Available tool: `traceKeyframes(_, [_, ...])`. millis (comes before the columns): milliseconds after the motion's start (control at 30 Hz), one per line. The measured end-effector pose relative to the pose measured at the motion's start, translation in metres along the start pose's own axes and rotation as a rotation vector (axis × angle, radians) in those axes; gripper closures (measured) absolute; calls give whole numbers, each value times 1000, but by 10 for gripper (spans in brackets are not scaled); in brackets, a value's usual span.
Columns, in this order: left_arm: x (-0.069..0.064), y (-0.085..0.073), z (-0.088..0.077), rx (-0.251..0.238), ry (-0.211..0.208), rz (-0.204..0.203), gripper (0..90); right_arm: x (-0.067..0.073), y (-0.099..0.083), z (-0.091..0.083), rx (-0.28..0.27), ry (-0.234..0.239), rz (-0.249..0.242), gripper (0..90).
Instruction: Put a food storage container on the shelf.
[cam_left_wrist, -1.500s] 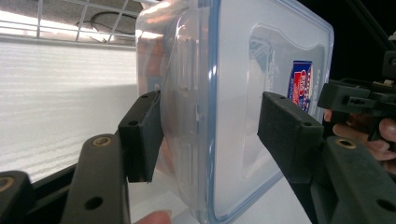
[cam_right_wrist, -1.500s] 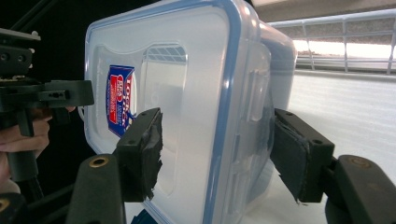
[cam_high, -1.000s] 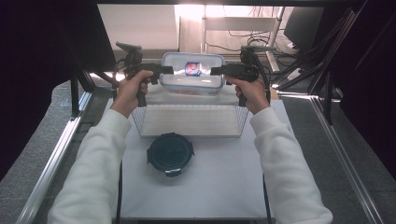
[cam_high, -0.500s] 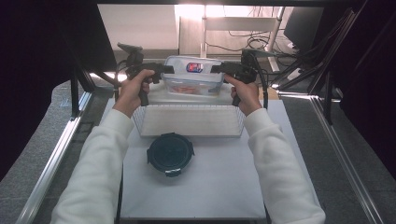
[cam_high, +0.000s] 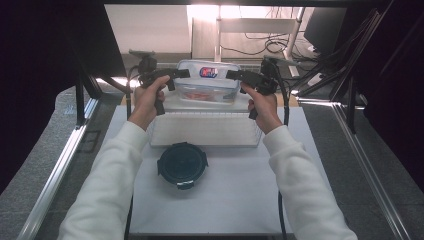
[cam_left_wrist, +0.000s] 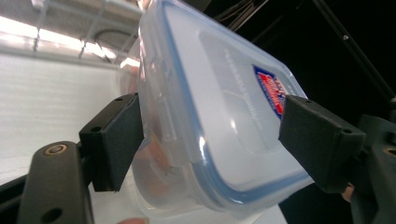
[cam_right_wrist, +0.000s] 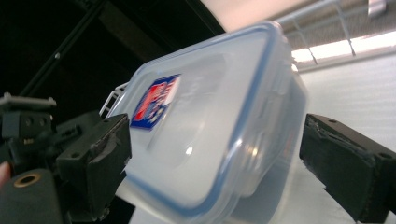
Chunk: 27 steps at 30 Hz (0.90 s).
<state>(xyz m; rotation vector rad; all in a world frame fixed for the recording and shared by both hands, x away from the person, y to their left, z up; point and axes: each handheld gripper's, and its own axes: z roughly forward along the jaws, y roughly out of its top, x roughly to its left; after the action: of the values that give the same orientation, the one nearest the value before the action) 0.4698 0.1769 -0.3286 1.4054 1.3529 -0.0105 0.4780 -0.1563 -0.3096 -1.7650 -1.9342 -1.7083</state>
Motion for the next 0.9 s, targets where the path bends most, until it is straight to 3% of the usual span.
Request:
traceKeyframes(33, [0,0,0,0,0,0,216,0,0,0,0,0,0,88])
traceKeyframes(100, [-6,-2,-9,-17,-4,61,212,6,-3,-6,-15,-23,-54,88])
traceKeyframes(133, [-7,-3,-12,-22,0,79,208,9,-5,-15,-28,-45,-111,93])
traceKeyframes(167, [-10,-4,-15,-26,4,94,206,10,-5,-18,-33,-49,-123,100])
traceKeyframes(333, [-24,-18,-36,-18,34,196,204,10,-9,-35,-29,-27,-192,128])
traceKeyframes(367, [-29,-28,-44,-6,44,225,205,10,-12,-45,-26,-37,-246,150])
traceKeyframes(433, [-31,-34,-48,2,52,246,206,10,-15,-50,-26,-35,-271,156])
traceKeyframes(533, [-36,-56,-59,46,87,342,222,7,-32,-70,-9,-44,-385,164])
traceKeyframes(700, [-40,-97,-75,84,116,431,230,0,-55,-89,8,-22,-457,188])
traceKeyframes(733, [-41,-112,-80,88,128,465,231,-5,-67,-96,10,-19,-486,203])
traceKeyframes(800, [-41,-127,-84,84,135,489,230,-10,-79,-102,-3,-31,-513,214])
traceKeyframes(833, [-41,-127,-84,84,135,489,231,-12,-85,-105,-9,-35,-525,220])
traceKeyframes(867, [-39,-141,-87,75,152,504,231,-15,-90,-106,-7,-31,-528,226])
traceKeyframes(900, [-39,-141,-87,75,152,504,235,-15,-90,-106,-7,-31,-528,226])
